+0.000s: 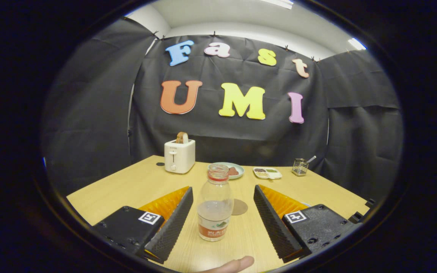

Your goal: Take the bottle from table, then pour the juice into the cup, finally place the bottle on the coaster

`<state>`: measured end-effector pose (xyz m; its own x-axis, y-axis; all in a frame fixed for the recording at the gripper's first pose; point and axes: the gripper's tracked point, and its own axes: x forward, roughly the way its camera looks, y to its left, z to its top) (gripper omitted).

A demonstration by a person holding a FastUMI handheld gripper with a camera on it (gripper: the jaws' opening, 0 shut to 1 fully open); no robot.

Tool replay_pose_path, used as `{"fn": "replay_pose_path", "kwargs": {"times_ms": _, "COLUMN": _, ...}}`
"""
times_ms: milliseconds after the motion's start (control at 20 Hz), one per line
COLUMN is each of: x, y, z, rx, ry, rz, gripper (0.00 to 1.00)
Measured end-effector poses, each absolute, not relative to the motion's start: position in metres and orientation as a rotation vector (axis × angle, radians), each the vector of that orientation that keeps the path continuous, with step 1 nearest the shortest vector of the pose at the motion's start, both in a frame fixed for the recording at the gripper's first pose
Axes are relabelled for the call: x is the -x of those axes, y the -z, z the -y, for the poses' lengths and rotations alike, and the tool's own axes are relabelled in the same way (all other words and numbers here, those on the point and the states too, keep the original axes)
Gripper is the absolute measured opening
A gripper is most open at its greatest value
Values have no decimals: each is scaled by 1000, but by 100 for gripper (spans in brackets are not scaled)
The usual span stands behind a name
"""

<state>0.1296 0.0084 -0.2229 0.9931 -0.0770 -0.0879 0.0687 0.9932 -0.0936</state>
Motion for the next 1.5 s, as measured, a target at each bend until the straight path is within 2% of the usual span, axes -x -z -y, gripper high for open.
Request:
{"fn": "replay_pose_path", "kwargs": {"times_ms": 550, "x": -168, "y": 279, "z": -16, "rx": 16, "ry": 24, "rz": -88, "gripper": 100}}
{"fn": "replay_pose_path", "kwargs": {"times_ms": 850, "x": -178, "y": 285, "z": -16, "rx": 86, "ry": 30, "rz": -68, "gripper": 100}}
{"fn": "replay_pose_path", "kwargs": {"times_ms": 900, "x": -174, "y": 282, "z": -12, "rx": 84, "ry": 50, "rz": -72, "gripper": 99}}
{"fn": "replay_pose_path", "kwargs": {"times_ms": 950, "x": -172, "y": 278, "z": -7, "rx": 79, "ry": 72, "rz": -59, "gripper": 83}}
{"fn": "replay_pose_path", "kwargs": {"times_ms": 1050, "x": -163, "y": 265, "z": 0, "rx": 25, "ry": 100, "rz": -26, "gripper": 81}}
{"fn": "replay_pose_path", "kwargs": {"times_ms": 1500, "x": -140, "y": 219, "z": 7, "rx": -310, "ry": 25, "rz": 13, "gripper": 81}}
